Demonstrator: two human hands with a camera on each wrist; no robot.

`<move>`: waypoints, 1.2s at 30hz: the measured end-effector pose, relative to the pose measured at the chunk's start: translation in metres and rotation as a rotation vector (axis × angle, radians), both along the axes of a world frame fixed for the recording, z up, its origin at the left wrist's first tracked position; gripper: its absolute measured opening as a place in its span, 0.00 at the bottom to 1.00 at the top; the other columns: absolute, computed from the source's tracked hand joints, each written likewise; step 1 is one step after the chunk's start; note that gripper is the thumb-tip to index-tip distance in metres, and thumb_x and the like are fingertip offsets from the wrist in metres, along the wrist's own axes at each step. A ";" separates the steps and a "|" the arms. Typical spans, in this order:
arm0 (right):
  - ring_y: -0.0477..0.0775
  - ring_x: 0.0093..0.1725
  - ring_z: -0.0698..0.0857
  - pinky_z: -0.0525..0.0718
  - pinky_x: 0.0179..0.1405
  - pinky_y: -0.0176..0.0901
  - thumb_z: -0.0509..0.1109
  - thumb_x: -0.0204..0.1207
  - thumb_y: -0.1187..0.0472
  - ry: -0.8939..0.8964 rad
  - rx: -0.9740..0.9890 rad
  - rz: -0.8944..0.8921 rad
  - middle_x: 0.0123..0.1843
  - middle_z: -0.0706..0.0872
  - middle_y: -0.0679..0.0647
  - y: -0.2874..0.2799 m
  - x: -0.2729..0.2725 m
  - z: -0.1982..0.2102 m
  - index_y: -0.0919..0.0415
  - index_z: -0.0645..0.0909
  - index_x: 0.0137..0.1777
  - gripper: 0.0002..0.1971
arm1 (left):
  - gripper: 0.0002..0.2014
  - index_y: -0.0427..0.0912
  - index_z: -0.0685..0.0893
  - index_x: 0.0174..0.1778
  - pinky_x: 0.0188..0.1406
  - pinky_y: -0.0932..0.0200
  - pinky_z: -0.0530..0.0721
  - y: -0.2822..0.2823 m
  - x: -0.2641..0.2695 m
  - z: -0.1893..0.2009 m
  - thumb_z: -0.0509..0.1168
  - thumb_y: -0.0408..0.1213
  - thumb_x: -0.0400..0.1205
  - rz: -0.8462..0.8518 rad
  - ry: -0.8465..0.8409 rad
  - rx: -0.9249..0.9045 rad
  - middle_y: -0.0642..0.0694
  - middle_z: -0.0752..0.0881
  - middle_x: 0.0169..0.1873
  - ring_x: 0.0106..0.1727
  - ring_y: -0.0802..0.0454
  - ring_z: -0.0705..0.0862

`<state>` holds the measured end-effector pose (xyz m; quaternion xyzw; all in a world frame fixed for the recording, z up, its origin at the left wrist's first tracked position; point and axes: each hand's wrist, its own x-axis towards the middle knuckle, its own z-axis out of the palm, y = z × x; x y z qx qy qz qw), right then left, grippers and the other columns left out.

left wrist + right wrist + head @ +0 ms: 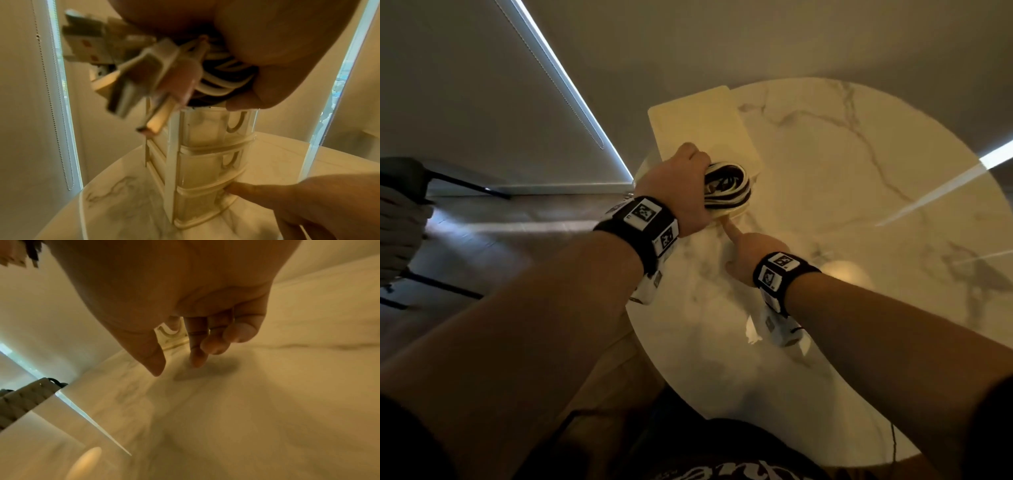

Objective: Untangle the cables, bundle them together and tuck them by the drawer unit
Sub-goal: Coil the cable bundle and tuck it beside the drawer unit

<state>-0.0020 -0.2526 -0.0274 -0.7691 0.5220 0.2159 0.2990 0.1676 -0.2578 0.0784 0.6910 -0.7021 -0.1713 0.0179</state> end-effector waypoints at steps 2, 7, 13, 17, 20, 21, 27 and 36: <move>0.58 0.38 0.84 0.82 0.33 0.46 0.64 0.80 0.50 0.022 -0.037 0.024 0.44 0.84 0.53 -0.002 0.003 -0.003 0.37 0.36 0.90 0.46 | 0.27 0.43 0.77 0.64 0.48 0.46 0.82 -0.003 -0.001 0.000 0.75 0.47 0.71 -0.024 -0.013 0.022 0.44 0.76 0.65 0.55 0.37 0.85; 0.58 0.37 0.81 0.80 0.34 0.47 0.64 0.81 0.50 0.054 -0.063 0.033 0.43 0.81 0.52 -0.005 0.010 -0.001 0.38 0.37 0.90 0.46 | 0.32 0.48 0.74 0.72 0.48 0.49 0.78 -0.013 -0.001 -0.001 0.75 0.47 0.73 0.005 0.041 0.032 0.45 0.77 0.65 0.60 0.37 0.84; 0.56 0.37 0.82 0.82 0.34 0.48 0.66 0.81 0.48 -0.003 -0.028 -0.006 0.41 0.80 0.50 0.012 -0.007 -0.005 0.36 0.35 0.89 0.47 | 0.37 0.50 0.73 0.79 0.55 0.50 0.83 -0.016 0.000 0.000 0.74 0.44 0.72 -0.005 0.088 0.055 0.46 0.78 0.65 0.61 0.40 0.85; 0.59 0.53 0.85 0.87 0.45 0.53 0.63 0.79 0.44 -0.087 -0.022 -0.016 0.58 0.83 0.52 0.035 -0.028 -0.011 0.38 0.46 0.90 0.42 | 0.34 0.50 0.75 0.76 0.49 0.52 0.79 -0.016 0.001 -0.002 0.75 0.44 0.71 -0.003 0.089 0.058 0.47 0.78 0.62 0.58 0.41 0.84; 0.61 0.61 0.84 0.87 0.53 0.54 0.65 0.81 0.49 -0.283 -0.280 -0.057 0.63 0.84 0.51 0.038 -0.037 -0.009 0.45 0.76 0.79 0.26 | 0.33 0.50 0.75 0.75 0.47 0.53 0.76 -0.017 0.000 -0.003 0.75 0.43 0.71 0.004 0.091 0.058 0.47 0.78 0.62 0.58 0.42 0.84; 0.62 0.61 0.83 0.87 0.53 0.54 0.67 0.80 0.53 -0.360 -0.384 -0.056 0.62 0.85 0.52 0.035 -0.037 -0.007 0.49 0.83 0.72 0.20 | 0.33 0.50 0.75 0.74 0.47 0.53 0.76 -0.017 0.000 -0.003 0.75 0.43 0.71 0.002 0.092 0.057 0.47 0.78 0.62 0.57 0.42 0.84; 0.59 0.70 0.80 0.76 0.67 0.55 0.66 0.79 0.61 -0.192 -0.369 0.152 0.71 0.83 0.49 0.001 -0.014 -0.005 0.45 0.77 0.75 0.24 | 0.31 0.48 0.76 0.71 0.48 0.51 0.80 -0.017 0.000 -0.003 0.75 0.42 0.70 -0.004 0.075 0.054 0.45 0.78 0.60 0.54 0.41 0.84; 0.54 0.63 0.83 0.71 0.58 0.50 0.64 0.80 0.59 -0.134 -0.289 0.155 0.64 0.85 0.42 0.030 -0.054 -0.012 0.38 0.81 0.66 0.18 | 0.32 0.48 0.76 0.72 0.49 0.49 0.82 -0.016 -0.001 -0.003 0.75 0.41 0.70 0.000 0.071 0.046 0.45 0.78 0.60 0.54 0.39 0.84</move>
